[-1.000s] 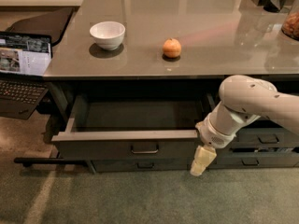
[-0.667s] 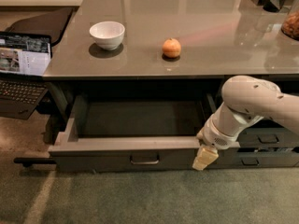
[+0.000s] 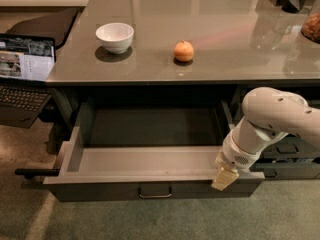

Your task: Open top drawer

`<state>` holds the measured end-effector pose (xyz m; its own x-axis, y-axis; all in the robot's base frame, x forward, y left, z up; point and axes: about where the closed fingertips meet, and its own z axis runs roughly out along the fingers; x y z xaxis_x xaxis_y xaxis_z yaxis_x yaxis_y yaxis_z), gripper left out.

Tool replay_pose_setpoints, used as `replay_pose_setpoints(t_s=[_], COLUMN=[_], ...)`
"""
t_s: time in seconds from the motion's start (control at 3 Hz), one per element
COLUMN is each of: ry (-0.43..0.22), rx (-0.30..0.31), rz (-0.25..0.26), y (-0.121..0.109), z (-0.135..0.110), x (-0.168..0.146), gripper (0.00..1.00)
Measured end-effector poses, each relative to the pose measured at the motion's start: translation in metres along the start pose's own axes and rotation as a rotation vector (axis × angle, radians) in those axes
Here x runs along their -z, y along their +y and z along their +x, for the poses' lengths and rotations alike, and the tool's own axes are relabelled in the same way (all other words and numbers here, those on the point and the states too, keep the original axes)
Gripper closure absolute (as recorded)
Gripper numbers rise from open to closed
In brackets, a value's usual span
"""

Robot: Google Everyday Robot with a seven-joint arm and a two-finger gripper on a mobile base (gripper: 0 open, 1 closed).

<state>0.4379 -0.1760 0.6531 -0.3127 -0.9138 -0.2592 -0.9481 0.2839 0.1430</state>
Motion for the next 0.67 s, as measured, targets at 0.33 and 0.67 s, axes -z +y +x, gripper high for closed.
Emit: replay_pose_setpoints(t_s=[0.33, 0.67], ry=[0.0, 0.0], rx=[0.0, 0.0], rz=[0.0, 0.0], y=[0.0001, 0.0001], z=[0.0, 0.0001], x=[0.0, -0.0001], gripper=[0.19, 0.0])
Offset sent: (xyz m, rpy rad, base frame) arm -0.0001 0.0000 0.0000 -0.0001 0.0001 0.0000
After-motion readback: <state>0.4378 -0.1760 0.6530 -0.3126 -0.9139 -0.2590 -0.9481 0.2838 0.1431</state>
